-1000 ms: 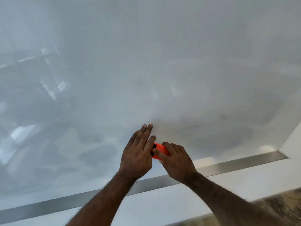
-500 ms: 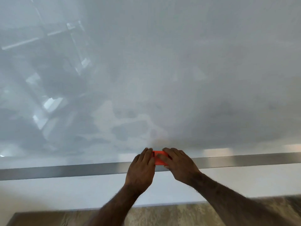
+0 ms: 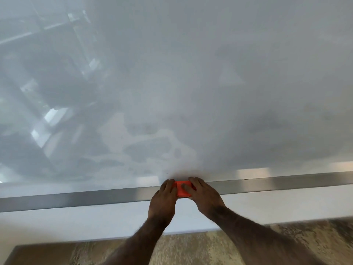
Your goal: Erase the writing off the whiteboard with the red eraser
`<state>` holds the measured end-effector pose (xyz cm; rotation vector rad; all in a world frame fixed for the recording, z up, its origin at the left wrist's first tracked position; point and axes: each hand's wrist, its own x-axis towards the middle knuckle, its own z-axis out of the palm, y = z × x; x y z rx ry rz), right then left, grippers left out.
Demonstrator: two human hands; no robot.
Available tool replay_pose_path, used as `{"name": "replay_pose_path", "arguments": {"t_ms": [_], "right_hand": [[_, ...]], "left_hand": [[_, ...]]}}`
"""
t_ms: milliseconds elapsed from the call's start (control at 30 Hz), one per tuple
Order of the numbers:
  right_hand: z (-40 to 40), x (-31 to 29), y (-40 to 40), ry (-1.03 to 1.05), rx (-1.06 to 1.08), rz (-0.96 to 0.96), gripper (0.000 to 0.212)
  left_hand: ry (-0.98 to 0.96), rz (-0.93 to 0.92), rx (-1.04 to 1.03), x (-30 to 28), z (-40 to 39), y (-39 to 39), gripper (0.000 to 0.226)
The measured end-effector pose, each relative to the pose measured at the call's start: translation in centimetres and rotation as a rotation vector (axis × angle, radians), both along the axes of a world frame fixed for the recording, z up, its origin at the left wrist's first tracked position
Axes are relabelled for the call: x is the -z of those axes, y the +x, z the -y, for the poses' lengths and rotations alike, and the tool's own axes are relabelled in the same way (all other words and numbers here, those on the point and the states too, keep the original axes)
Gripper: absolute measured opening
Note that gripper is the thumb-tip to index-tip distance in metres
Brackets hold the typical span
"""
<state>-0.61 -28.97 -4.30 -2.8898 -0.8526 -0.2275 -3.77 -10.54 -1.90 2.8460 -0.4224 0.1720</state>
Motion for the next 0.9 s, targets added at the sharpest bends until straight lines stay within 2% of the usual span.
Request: {"name": "replay_pose_path", "arguments": {"t_ms": [200, 333, 467, 700, 900], "right_hand": [[-0.2, 1.1, 0.0, 0.151, 0.051, -0.037, 0.061], [0.0, 1.5, 0.0, 0.186, 0.111, -0.083, 0.049], [0.1, 1.1, -0.7, 0.070, 0.078, -0.058, 0.071], [-0.1, -2.2, -0.8, -0.011, 0.046, -0.053, 0.044], [-1.0, -6.8, 0.2, -0.025, -0.012, -0.006, 0.030]], "left_hand": [[0.052, -0.099, -0.089, 1.7, 0.8, 0.9, 0.049], [0.049, -0.138, -0.138, 2.4, 1.1, 1.2, 0.044], [0.063, -0.155, -0.146, 2.7, 1.1, 1.4, 0.045], [0.090, -0.175, -0.115, 1.2, 1.5, 1.4, 0.041], [0.109, -0.174, -0.153, -3.8, 1.8, 2.1, 0.020]]}}
